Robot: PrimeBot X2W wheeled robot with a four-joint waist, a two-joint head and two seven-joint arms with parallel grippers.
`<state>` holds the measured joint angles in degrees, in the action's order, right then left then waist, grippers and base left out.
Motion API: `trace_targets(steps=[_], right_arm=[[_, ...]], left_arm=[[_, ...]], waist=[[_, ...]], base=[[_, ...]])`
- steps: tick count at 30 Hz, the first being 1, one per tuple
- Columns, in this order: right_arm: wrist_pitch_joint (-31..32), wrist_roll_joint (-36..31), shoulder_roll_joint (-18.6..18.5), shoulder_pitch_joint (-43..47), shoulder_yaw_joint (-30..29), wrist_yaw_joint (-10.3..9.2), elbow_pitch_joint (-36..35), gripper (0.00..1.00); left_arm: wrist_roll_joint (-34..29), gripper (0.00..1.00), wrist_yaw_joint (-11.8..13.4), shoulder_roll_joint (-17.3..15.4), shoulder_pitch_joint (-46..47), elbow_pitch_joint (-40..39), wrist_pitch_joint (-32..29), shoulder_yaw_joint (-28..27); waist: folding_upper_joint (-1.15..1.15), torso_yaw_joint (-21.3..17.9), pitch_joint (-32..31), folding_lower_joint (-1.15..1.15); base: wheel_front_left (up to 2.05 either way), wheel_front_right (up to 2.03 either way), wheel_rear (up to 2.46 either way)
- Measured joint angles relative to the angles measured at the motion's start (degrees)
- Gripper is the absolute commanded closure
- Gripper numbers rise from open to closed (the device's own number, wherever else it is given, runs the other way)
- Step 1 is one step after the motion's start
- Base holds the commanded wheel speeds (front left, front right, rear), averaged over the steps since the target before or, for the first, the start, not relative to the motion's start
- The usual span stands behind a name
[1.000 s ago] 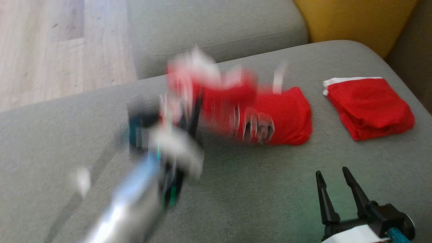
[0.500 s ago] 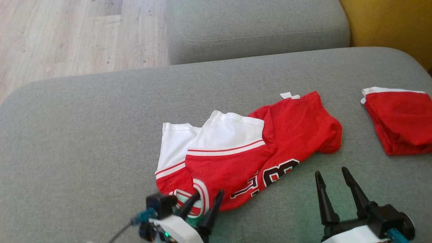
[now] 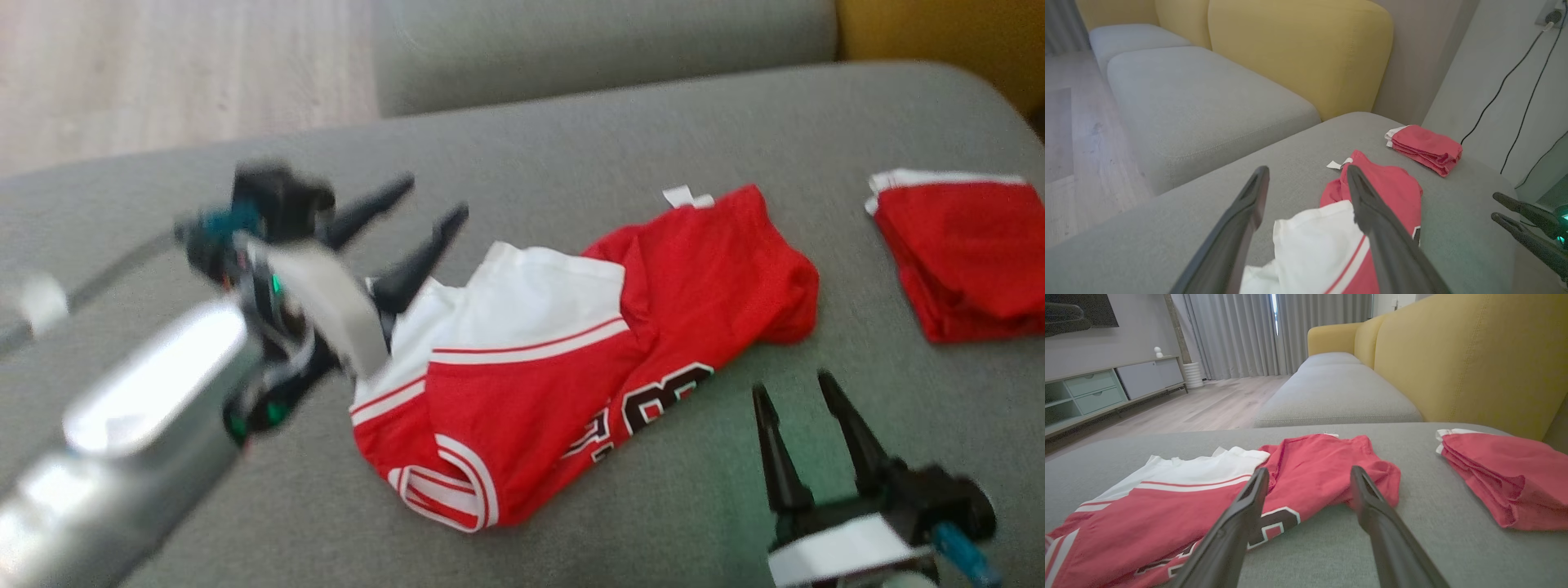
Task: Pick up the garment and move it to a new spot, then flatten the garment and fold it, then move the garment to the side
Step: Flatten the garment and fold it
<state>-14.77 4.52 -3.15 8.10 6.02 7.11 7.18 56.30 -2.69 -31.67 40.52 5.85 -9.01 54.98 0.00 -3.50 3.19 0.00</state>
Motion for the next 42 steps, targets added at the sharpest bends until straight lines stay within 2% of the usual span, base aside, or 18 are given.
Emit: trace_targets(steps=[5, 13, 18, 26, 36, 37, 38, 39, 42], right_arm=[[0.0, -0.1, -0.4, -4.8, 1.6, 0.00, -0.3, 0.00], [0.0, -0.1, -0.4, -8.7, 3.3, 0.00, -0.3, 0.00], [0.0, -0.1, -0.3, -9.0, 3.5, 0.00, -0.3, 0.00], [0.0, 0.1, -0.2, -12.0, 3.5, 0.00, -0.7, 0.00], [0.0, 0.1, 0.0, -13.7, 3.9, 0.00, -0.7, 0.00], [0.0, 0.1, 0.0, -13.7, 4.0, 0.00, -0.7, 0.00], [0.0, 0.1, 0.0, -13.7, 4.0, 0.00, -0.7, 0.00], [0.0, 0.1, 0.0, -13.7, 4.0, 0.00, -0.7, 0.00], [0.0, 0.1, 0.1, -13.8, 4.0, 0.00, -0.6, 0.00]], left_arm=[[-0.3, 0.00, -3.4, 1.9, 8.9, 7.7, -6.7, 1.7], [-0.4, 0.00, -4.5, 4.4, 15.7, 20.4, -12.4, 8.6], [0.5, 0.00, -4.9, 5.0, 18.0, 23.3, -13.3, 13.0], [1.5, 0.00, -4.9, 5.6, 22.2, 30.9, -13.1, 16.9], [2.2, 0.00, -4.9, 7.0, 23.0, 31.8, -12.9, 19.4], [2.3, 0.16, -4.9, 7.0, 23.2, 31.7, -13.0, 19.4], [2.3, 0.79, -4.9, 7.0, 23.3, 31.4, -13.2, 19.4], [2.3, 1.00, -4.9, 6.9, 23.4, 30.8, -13.6, 19.5], [2.3, 1.00, -4.9, 6.8, 23.4, 28.5, -14.2, 19.9]], waist=[[0.00, -2.0, 3.7, 0.01], [0.00, -6.2, 9.5, 0.02], [0.00, -8.2, 12.1, 0.01], [0.00, -9.1, 15.5, 0.00], [0.00, -9.6, 17.9, 0.00], [0.00, -9.7, 18.0, 0.00], [0.00, -9.8, 18.1, 0.00], [0.00, -9.9, 18.3, 0.00], [0.00, -10.0, 18.4, 0.00]], base=[[0.00, 0.00, 0.00], [0.00, 0.00, 0.00], [0.00, 0.00, 0.00], [0.00, 0.00, 0.00], [0.00, 0.00, 0.00], [0.00, 0.00, 0.00], [0.00, 0.00, 0.00], [0.00, 0.00, 0.00], [0.00, 0.00, 0.00]])
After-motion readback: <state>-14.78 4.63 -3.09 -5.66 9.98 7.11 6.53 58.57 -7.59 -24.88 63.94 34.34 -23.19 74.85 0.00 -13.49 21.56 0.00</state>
